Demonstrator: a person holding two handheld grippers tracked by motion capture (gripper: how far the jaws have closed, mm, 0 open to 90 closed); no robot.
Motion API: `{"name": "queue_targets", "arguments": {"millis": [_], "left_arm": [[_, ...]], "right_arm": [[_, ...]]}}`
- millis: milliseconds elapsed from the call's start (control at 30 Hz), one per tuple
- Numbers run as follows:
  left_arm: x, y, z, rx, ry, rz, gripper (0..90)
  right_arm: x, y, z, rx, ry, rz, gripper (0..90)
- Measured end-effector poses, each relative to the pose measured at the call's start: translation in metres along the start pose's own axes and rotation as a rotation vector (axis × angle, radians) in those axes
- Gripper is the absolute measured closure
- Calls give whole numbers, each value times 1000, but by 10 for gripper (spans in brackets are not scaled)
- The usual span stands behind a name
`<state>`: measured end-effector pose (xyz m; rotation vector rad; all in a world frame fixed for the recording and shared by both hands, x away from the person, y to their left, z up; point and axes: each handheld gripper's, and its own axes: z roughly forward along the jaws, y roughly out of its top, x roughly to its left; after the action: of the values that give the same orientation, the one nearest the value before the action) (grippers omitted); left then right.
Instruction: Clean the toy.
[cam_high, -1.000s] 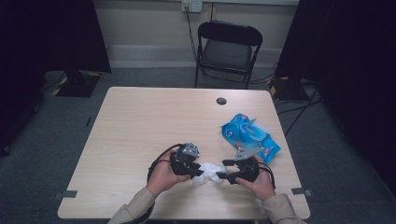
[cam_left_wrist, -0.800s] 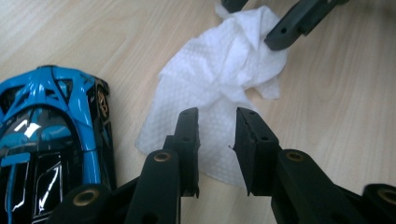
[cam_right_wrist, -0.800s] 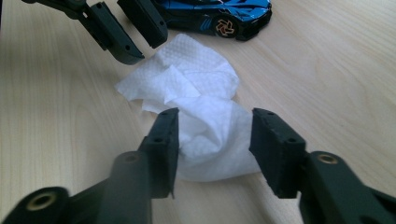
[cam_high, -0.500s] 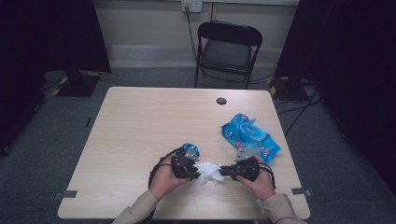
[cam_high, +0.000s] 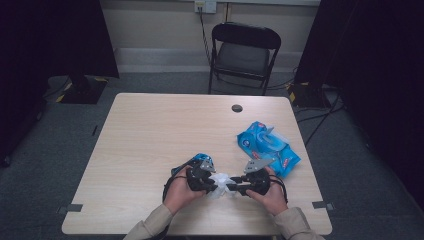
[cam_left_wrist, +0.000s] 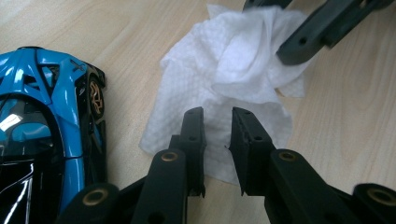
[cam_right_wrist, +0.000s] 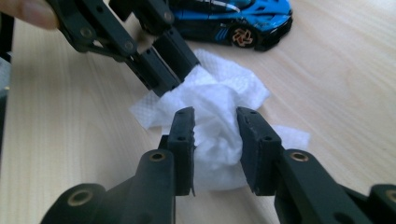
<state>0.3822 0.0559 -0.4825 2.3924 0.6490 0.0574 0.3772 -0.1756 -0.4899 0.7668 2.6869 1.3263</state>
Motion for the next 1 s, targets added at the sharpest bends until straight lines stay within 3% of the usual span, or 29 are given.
{"name": "queue_targets", "arguments": {"millis": [267, 433, 533, 767, 800, 867, 1000], "left_arm": [[0, -1, 0, -10, 1, -2, 748], [0, 0, 1, -15, -6, -10, 737], [-2, 1, 0, -15, -11, -9, 714], [8, 7, -22, -116, 37, -58, 471], [11, 7, -28, -125, 67, -65, 432], [17, 8, -35, -134, 92, -75, 339], [34, 6, -44, -131, 156, -113, 238]], "right_arm": [[3, -2, 12, 16, -22, 2, 570], [6, -1, 14, 28, -77, -43, 703], [4, -1, 13, 31, -95, -33, 776], [1, -2, 8, 45, -97, -16, 840], [0, -3, 7, 45, -96, -12, 841], [-2, -4, 5, 45, -89, 1, 843], [-4, -6, 1, 51, -87, 3, 844]]}}
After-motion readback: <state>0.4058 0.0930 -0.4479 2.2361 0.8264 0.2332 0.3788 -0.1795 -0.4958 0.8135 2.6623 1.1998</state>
